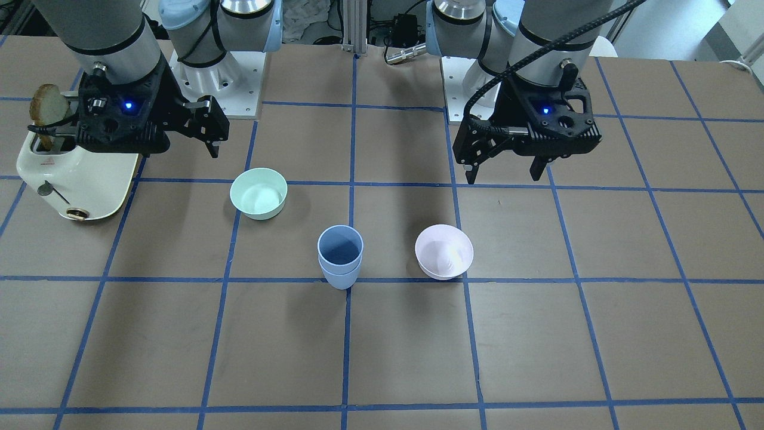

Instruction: Stack blue cups with both arms

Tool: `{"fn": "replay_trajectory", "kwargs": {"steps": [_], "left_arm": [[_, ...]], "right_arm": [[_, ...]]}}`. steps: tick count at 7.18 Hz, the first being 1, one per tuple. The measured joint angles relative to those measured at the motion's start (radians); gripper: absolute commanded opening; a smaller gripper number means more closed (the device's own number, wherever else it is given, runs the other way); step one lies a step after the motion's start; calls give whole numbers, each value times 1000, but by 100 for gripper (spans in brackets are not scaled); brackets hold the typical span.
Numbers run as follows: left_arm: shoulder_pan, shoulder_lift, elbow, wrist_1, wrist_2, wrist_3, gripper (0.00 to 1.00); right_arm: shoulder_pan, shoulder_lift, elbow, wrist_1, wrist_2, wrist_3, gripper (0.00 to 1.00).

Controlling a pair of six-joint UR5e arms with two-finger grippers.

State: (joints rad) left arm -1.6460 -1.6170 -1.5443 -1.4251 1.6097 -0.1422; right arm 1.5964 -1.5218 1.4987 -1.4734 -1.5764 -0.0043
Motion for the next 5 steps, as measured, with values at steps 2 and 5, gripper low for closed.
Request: {"fn": "replay_trajectory", "kwargs": {"steps": [2, 5], "left_arm": [[0, -28, 5, -5, -3, 3, 100], [0, -41, 12, -42, -6, 3, 100]], "right_arm": [[3, -1, 1, 2, 18, 1, 100], [5, 0, 5, 0, 21, 3, 100]]}}
